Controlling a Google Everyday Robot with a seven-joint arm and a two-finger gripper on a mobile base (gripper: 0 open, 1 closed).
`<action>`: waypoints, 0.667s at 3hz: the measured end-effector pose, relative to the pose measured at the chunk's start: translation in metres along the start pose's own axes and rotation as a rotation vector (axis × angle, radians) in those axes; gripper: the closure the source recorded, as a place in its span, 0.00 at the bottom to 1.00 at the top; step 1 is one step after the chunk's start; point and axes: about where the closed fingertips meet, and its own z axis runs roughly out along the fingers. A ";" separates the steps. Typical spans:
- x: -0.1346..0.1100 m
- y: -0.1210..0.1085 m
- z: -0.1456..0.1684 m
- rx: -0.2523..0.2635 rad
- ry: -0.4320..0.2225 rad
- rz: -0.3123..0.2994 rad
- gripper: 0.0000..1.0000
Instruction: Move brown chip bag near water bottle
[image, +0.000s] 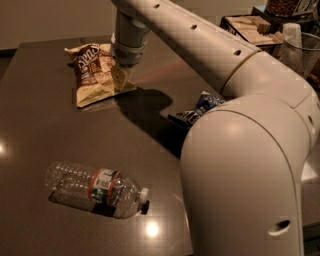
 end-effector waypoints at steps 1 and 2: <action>0.011 0.042 -0.030 -0.030 -0.028 -0.122 0.94; 0.033 0.073 -0.046 -0.073 -0.033 -0.208 1.00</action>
Offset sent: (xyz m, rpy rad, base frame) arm -0.1374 -0.0310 0.0388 0.0228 -0.0020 0.3408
